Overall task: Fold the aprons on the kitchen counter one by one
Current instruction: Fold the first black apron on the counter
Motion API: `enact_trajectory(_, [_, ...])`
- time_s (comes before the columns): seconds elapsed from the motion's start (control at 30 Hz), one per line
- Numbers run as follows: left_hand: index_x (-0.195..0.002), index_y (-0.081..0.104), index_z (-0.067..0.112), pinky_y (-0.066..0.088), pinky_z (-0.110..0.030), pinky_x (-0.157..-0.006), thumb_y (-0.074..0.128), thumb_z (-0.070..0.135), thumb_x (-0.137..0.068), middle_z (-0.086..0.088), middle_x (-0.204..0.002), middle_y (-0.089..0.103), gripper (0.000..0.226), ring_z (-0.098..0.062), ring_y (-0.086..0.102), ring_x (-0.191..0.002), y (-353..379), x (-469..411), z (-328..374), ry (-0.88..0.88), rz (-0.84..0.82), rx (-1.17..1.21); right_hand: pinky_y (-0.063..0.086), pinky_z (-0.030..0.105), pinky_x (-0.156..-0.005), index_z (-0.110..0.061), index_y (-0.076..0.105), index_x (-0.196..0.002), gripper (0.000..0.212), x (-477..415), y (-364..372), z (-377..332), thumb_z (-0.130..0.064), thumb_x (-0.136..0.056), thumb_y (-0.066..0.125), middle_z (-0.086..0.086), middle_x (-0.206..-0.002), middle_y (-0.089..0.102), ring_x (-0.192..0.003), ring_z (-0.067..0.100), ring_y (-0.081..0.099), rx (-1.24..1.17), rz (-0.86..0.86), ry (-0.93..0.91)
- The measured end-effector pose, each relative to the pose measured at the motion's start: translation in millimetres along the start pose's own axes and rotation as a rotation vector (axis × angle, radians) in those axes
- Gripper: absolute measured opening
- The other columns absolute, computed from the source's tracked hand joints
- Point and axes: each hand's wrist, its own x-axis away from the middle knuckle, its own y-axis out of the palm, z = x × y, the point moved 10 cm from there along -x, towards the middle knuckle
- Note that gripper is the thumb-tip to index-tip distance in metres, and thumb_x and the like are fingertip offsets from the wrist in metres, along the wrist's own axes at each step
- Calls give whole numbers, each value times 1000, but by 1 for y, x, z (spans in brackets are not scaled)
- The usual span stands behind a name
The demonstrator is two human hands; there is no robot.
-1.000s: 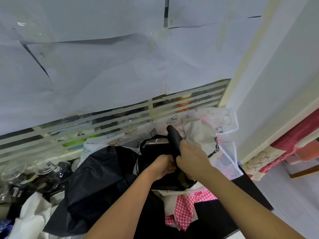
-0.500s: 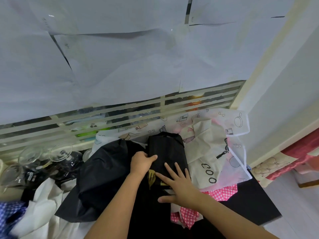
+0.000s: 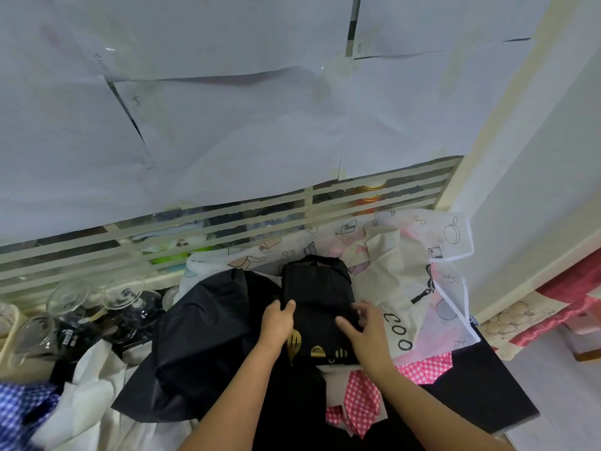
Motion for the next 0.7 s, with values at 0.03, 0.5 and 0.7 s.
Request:
enact_trajectory(0.03, [-112,57,2,47,-40,-96,45,26,-101,-17,-117,61,29,-27,58,-105,3,1,-2,-36,-42,83,43,23,-90,-18,52,-116,41,-4,-5,7,-24,-82,74,1,-121,52,-111,15,53,-110,10,122])
enact_trajectory(0.5, [-105,70,5,52,-43,-84,58,29,-91,-19,-104,71,30,-32,69,-95,9,60,20,-163,-378,708,54,43,-83,-4,62,-117,31,2,26,-46,-14,-87,63,16,-107,71,-101,33,66,-530,-583,572])
enact_trajectory(0.7, [-114,66,3,57,-31,-77,71,4,-77,-16,-109,70,37,-25,70,-95,-6,79,61,20,-452,421,54,43,-82,-9,60,-122,44,-7,16,-80,-11,-78,66,15,-113,68,-106,32,65,-601,-593,424])
